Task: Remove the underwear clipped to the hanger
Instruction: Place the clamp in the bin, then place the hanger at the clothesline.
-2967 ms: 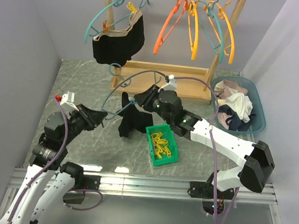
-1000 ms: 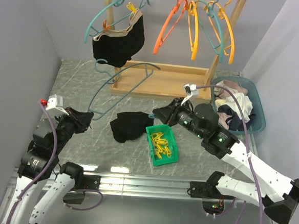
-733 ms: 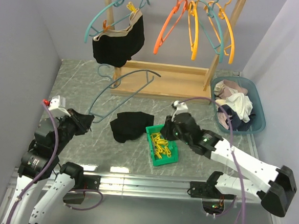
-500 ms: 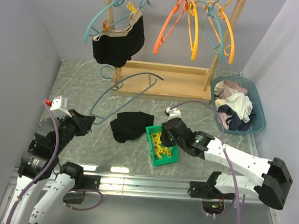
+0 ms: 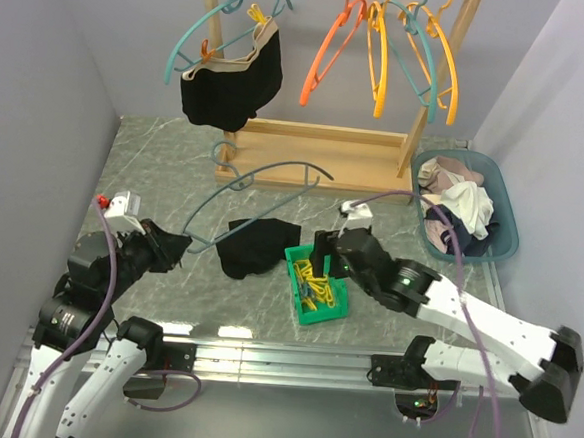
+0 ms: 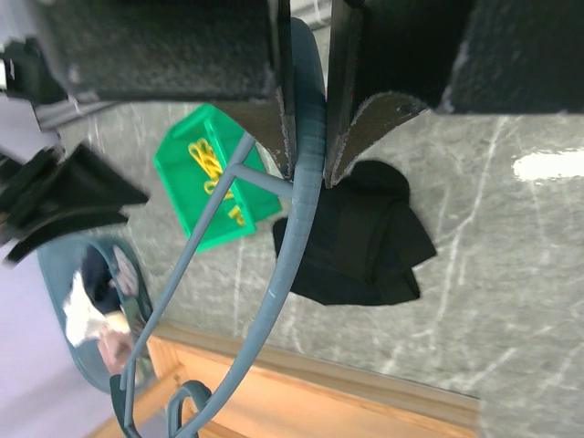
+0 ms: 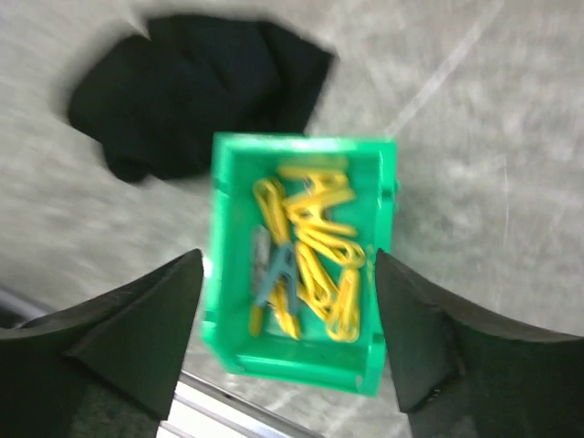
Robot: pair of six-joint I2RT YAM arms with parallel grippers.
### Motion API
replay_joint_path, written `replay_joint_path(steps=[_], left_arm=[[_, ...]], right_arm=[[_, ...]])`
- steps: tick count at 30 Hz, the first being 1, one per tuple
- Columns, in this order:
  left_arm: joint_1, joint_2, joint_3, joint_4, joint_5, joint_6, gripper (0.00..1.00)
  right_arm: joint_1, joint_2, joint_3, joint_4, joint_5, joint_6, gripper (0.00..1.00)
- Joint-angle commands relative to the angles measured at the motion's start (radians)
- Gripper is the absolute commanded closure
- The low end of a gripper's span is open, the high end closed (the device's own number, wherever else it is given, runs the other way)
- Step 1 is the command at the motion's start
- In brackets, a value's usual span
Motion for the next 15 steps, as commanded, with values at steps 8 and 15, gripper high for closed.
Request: replay_joint_path(steps=[8, 15], left_arm=[[-0.002, -0.002, 0.09, -0.062, 0.262, 0.076, 0.99], [-0.007, -0.038, 0.095, -0.099, 0.217, 0.087, 0.99]], right_arm=[[-0.001, -0.249, 0.114, 0.108, 0.024, -0.09, 0.03], [-0.002, -0.304, 0.12, 0.105, 0.038, -0.09, 0.03]])
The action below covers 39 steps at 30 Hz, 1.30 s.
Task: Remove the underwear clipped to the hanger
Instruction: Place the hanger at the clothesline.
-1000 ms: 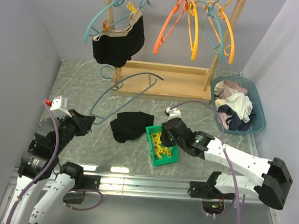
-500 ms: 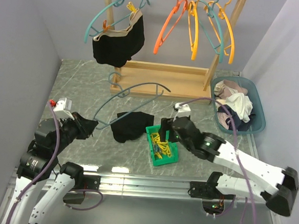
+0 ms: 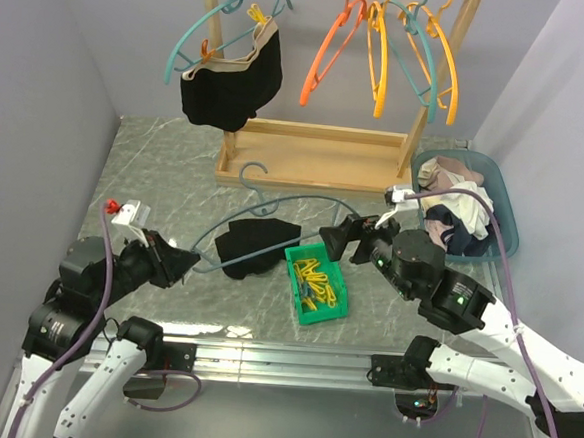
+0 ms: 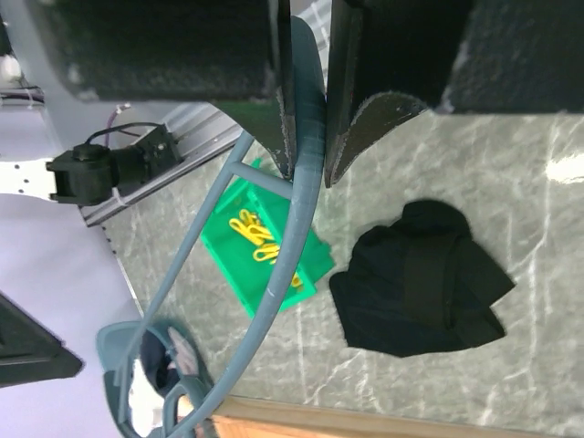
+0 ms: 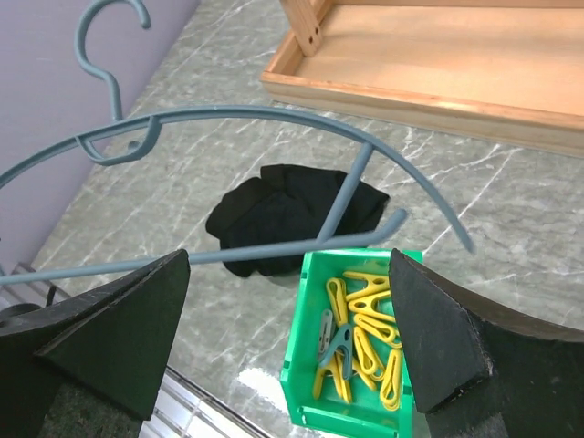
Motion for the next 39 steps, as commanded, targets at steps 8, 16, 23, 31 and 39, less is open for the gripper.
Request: replay_joint_path(steps=[8, 16, 23, 31, 39], left_arm=[[0.0, 0.11, 0.197, -0.026, -0.407, 0.089, 0.99], [-0.003, 0.364, 0.358, 0.17, -0.476, 0.227, 0.99], [-0.262, 0.623, 0.567, 0.184, -0.874, 0.353, 0.99], [-0.466, 0.859, 0.815, 0.248, -1.181, 0.521, 0.99], [-0.578, 1.023, 0.768, 0.718, -1.582, 1.045, 1.0]], right_arm=[[-0.005, -0.141, -0.03, -0.026, 0.023, 0.068, 0.04], [-0.002, -0.186, -0.037, -0.1, 0.012, 0.098, 0.04], [-0.002, -0.206, -0.064, -0.089, -0.019, 0.1, 0.04], [-0.003, -0.204, -0.084, -0.086, -0.043, 0.095, 0.04], [-0.003, -0.223, -0.11, -0.09, -0.046, 0.089, 0.03]])
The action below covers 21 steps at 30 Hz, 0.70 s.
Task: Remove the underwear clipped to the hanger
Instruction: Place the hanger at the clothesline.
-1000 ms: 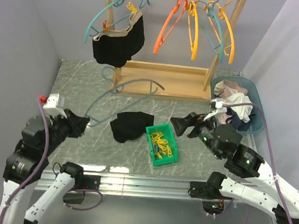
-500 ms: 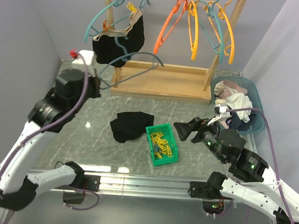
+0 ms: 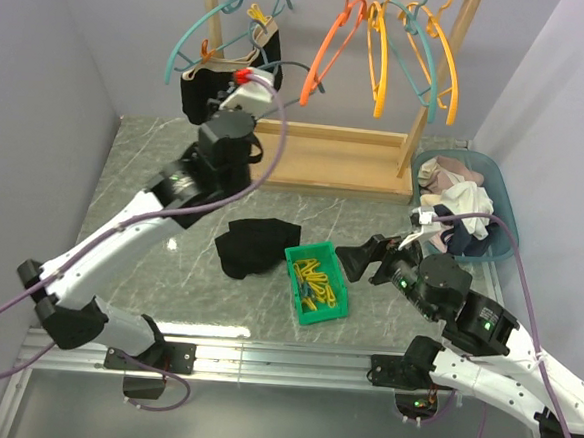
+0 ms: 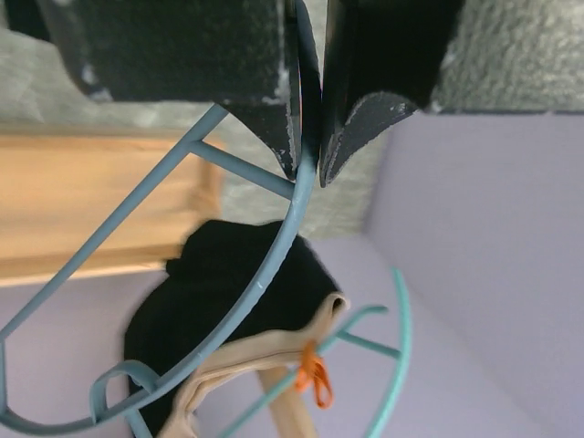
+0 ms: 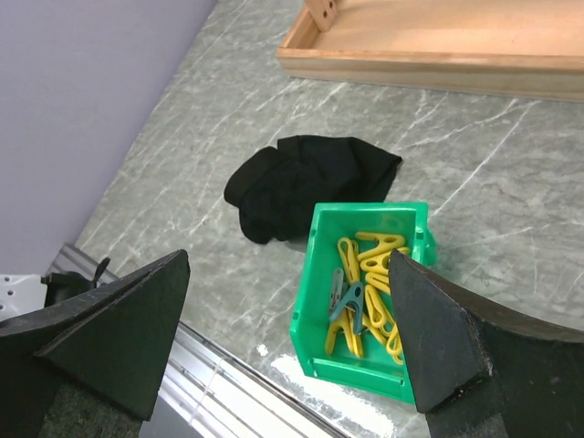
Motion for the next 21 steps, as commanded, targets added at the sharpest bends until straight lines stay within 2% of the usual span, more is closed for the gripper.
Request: replay_joint_path(steps=[1, 2, 3, 4, 7, 8, 10, 12, 14, 15, 21], left_arm=[[-0.031, 0.03, -0.05, 0.384, -0.248, 0.357, 1.0], [-0.034, 0.029, -0.077, 0.467, -0.264, 0.423, 1.0], [-0.039, 0.029, -0.128, 0.566, -0.276, 0.554, 1.0], [-0.039, 0.026, -0.148, 0.71, -0.276, 0.607, 1.0], [-0.039, 0.021, -0.199, 0.893, -0.253, 0.784, 0.99], [-0.037, 0.027, -0.214, 1.04, -0.229, 0.833, 1.0], [-0.04, 0.038, -0.271, 1.194, -0.199, 0.977, 1.0], [-0.046, 0.064, -0.32, 1.413, -0.149, 1.11, 1.0], [-0.056, 0.093, -0.337, 1.591, -0.103, 1.187, 1.0], [-0.065, 0.104, -0.334, 1.63, -0.092, 1.244, 1.0], [-0.063, 0.177, -0.291, 1.697, -0.017, 1.342, 1.0]], right_arm=[[-0.002, -0.018, -0.011, 0.014, -0.001, -0.005, 0.03], [-0.002, -0.018, -0.014, 0.014, -0.001, -0.008, 0.03], [-0.003, -0.019, -0.016, 0.014, 0.001, -0.008, 0.03], [-0.003, -0.018, -0.019, 0.011, 0.001, -0.007, 0.03], [-0.002, -0.021, -0.023, 0.014, -0.002, -0.005, 0.03], [-0.002, -0.022, -0.023, 0.019, -0.008, -0.005, 0.03], [-0.003, -0.021, -0.028, 0.025, -0.01, -0.005, 0.03], [-0.003, -0.016, -0.03, 0.03, -0.013, -0.007, 0.03], [-0.002, -0.01, -0.027, 0.028, -0.014, -0.011, 0.03], [-0.003, -0.007, -0.025, 0.028, -0.014, -0.013, 0.03], [-0.005, -0.005, -0.022, 0.02, -0.005, -0.025, 0.03]])
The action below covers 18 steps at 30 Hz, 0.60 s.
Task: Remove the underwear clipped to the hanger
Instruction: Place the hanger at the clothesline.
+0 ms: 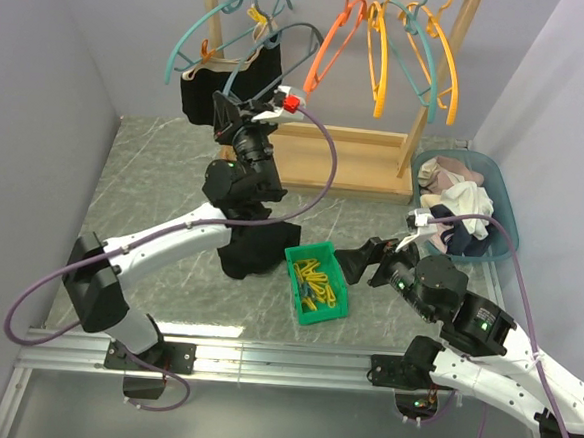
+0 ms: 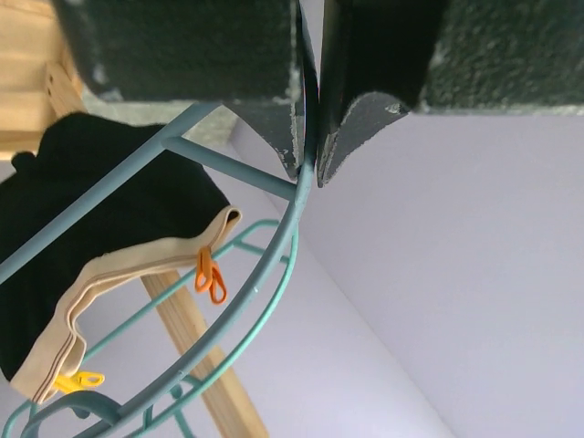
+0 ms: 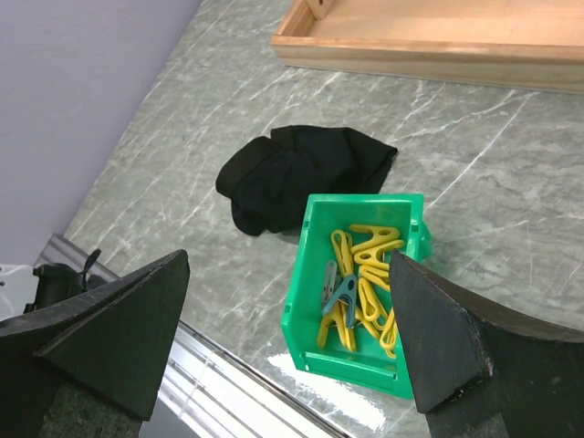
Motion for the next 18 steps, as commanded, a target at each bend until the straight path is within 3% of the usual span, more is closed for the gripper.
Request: replay_joint_path(steps=[1, 5, 9, 13, 18], left_arm=[[-0.003, 0.048, 0.037, 0.208, 0.096, 0.154, 0.99], [-0.001, 0.157, 0.143, 0.306, 0.149, 0.31, 0.99], [0.01, 0.211, 0.236, 0.308, 0.165, 0.341, 0.99], [0.016, 0.251, 0.322, 0.277, 0.193, 0.352, 0.99], [0.049, 0.264, 0.402, 0.142, 0.185, 0.258, 0.99]], right_arm=[[-0.002, 0.002, 0.008, 0.02, 0.005, -0.018, 0.03], [-0.005, 0.007, 0.005, 0.021, -0.011, -0.014, 0.03], [-0.005, 0.008, 0.004, 0.02, -0.027, -0.014, 0.03], [-0.009, 0.013, 0.007, 0.01, -0.039, -0.014, 0.03], [-0.009, 0.022, 0.017, 0.004, -0.048, -0.015, 0.03]])
